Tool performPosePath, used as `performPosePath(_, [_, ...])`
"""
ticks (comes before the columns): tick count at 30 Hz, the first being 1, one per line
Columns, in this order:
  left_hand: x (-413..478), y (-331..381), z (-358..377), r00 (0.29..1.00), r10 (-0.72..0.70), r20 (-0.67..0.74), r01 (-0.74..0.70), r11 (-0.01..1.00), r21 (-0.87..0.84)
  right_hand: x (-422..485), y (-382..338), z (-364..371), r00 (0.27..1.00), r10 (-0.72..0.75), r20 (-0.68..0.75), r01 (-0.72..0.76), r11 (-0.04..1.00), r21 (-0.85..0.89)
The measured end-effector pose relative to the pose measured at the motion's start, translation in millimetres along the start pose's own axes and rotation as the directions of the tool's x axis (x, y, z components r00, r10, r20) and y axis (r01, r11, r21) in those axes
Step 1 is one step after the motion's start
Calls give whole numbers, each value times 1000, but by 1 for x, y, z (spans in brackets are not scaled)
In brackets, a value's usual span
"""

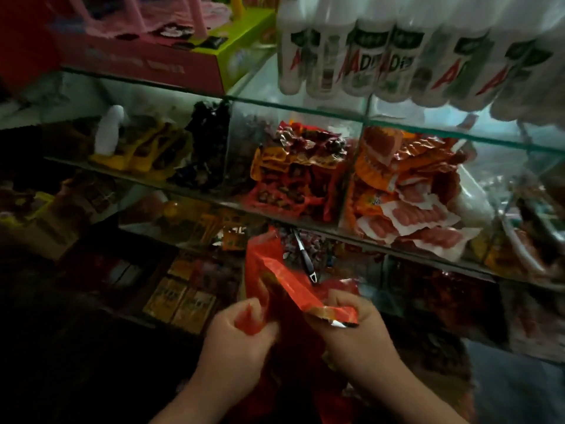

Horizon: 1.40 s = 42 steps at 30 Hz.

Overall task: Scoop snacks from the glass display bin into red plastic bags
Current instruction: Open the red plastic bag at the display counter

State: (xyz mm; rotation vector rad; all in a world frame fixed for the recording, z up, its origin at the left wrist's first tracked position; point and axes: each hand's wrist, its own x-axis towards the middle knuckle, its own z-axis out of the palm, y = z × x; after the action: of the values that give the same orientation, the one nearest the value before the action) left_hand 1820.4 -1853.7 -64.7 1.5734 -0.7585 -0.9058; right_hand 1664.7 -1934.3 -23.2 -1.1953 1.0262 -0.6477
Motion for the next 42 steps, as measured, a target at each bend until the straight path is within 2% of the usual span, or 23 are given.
performPosePath(3, [21,-25,-26,982,-20,188,26,999,-30,2,19,30,979,1,-202,-7,1000,-28])
performPosePath(6, [37,-27,-46,957,-56,286,90,990,-110,-5,35,67,932,71,-355,-68,997,21])
performPosePath(9, [45,-22,-41,928,-56,369,110,985,-129,-5,45,79,896,151,-419,-105,986,130])
performPosePath(12, [40,-34,-22,905,-24,425,84,989,-124,4,62,67,872,132,-471,-61,985,164])
performPosePath(20, [47,-99,26,970,79,231,-25,973,-228,35,124,29,868,-92,-489,219,953,210])
performPosePath(22, [48,-118,29,986,104,131,-71,970,-233,34,139,22,848,-175,-501,300,937,181])
performPosePath(24, [51,-142,36,992,121,25,-115,980,-165,38,162,15,815,-269,-514,367,925,99])
performPosePath(27, [60,-172,44,994,55,-95,-69,988,-142,49,205,1,765,-318,-561,401,916,28])
performPosePath(29, [66,-189,37,995,34,-89,-41,996,-82,51,227,-10,744,-281,-606,381,924,40])
performPosePath(31, [71,-203,23,998,10,-55,-7,998,61,48,240,-22,759,-228,-610,332,941,61])
performPosePath(33, [70,-219,12,991,-131,-18,132,968,213,44,252,-34,795,-158,-586,199,980,4])
performPosePath(34, [67,-230,8,979,-205,2,199,956,217,41,257,-40,805,-112,-583,121,992,-23])
performPosePath(36, [59,-236,3,945,-325,36,321,942,95,35,261,-44,834,21,-552,13,998,58])
performPosePath(39, [59,-237,16,885,-442,147,460,878,-131,37,263,-32,894,274,-354,-129,915,383])
performPosePath(41, [58,-228,30,867,-446,221,489,845,-215,41,260,-19,918,287,-273,-124,864,488])
performPosePath(42, [56,-224,37,870,-435,232,483,844,-231,42,259,-13,917,264,-301,-76,853,517])
